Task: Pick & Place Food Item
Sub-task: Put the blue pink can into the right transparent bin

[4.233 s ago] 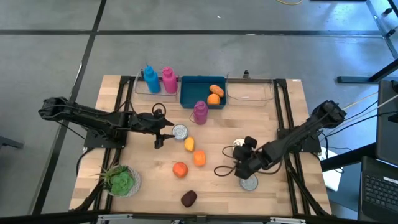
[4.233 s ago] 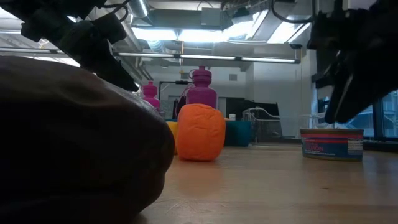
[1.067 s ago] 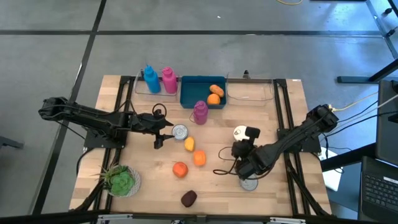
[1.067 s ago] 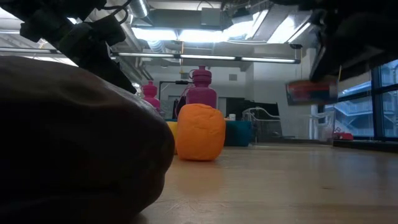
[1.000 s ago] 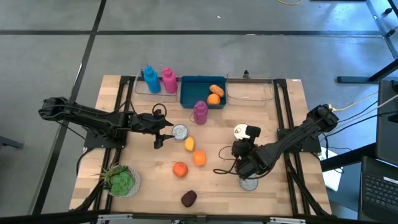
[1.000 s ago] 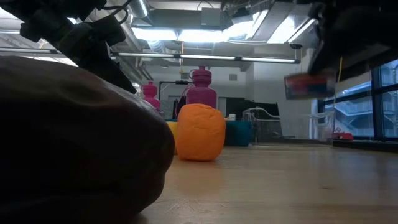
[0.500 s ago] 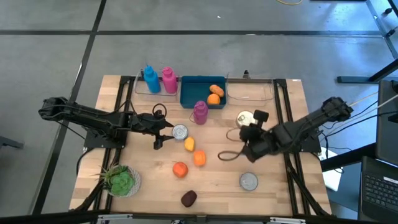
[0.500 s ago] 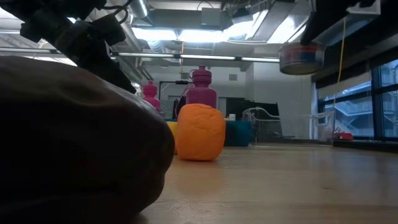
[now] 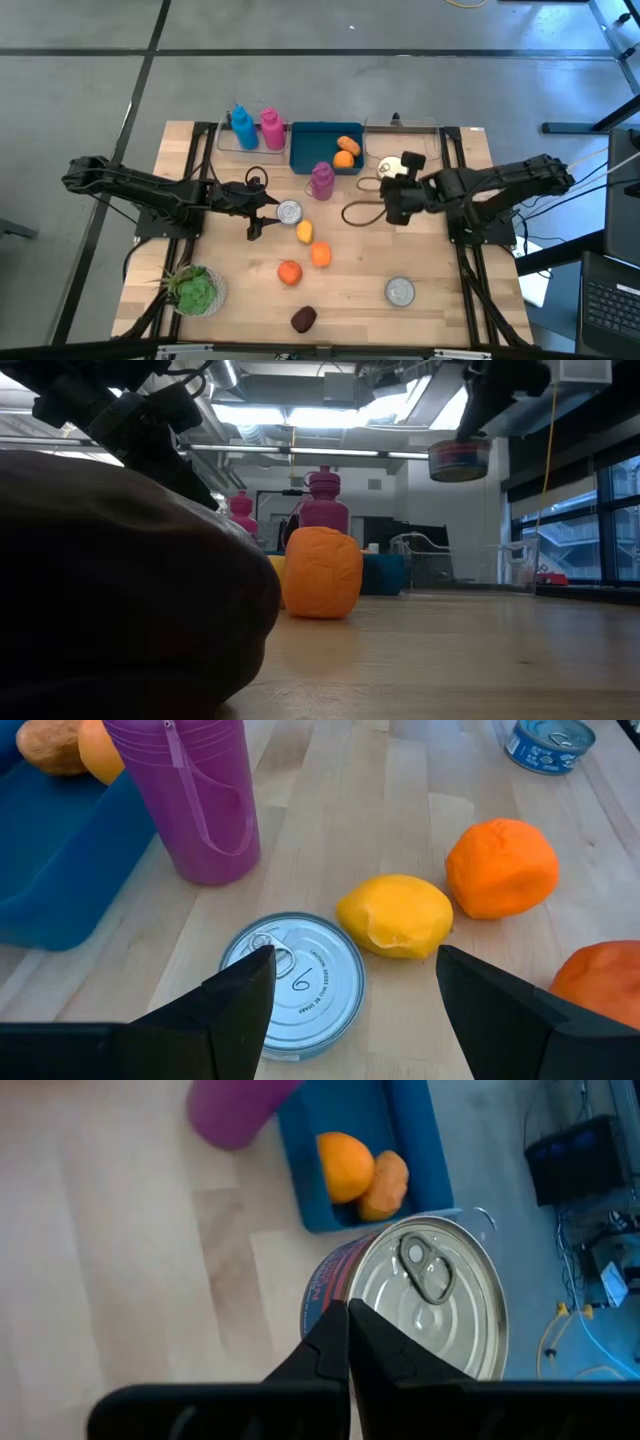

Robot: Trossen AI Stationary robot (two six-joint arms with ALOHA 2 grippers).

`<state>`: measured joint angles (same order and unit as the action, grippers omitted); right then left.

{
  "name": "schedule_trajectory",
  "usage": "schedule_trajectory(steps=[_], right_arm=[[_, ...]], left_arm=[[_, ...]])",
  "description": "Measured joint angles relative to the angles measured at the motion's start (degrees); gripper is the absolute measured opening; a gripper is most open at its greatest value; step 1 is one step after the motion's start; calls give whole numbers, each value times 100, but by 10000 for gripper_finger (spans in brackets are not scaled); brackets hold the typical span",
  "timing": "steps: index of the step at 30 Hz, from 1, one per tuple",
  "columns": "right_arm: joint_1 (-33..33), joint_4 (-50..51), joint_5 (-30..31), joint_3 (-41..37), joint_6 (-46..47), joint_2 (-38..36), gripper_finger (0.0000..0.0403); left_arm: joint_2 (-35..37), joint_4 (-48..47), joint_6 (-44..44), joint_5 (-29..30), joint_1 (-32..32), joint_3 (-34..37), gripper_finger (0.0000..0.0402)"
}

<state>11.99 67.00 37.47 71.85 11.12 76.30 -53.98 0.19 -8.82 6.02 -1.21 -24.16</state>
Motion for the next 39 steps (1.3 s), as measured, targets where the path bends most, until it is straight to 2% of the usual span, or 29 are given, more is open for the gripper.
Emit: schedule_trajectory(steps=[9,22,27,31,35,39], right_arm=[[-873,-522,-393,0,-1037,-107,0],[-2692,-1472,-1458,0,-2651,-110,0],[-3341,-1803,-1978,0,-3042,-110,0],[-3799,-1862,-2104,0,-3296,-28,0],[-4229,-2145,-2706,-70,-3429,145,0],[-4437,-2406,-2791,-285,-3595,326,0]], left_arm=[[0,0,2,-24,0,0,265],[0,0,2,-31,0,0,265],[0,0,2,-20,0,0,265],[0,0,2,-17,0,0,265],[0,1,2,-13,0,0,265],[0,2,0,26,0,0,265]])
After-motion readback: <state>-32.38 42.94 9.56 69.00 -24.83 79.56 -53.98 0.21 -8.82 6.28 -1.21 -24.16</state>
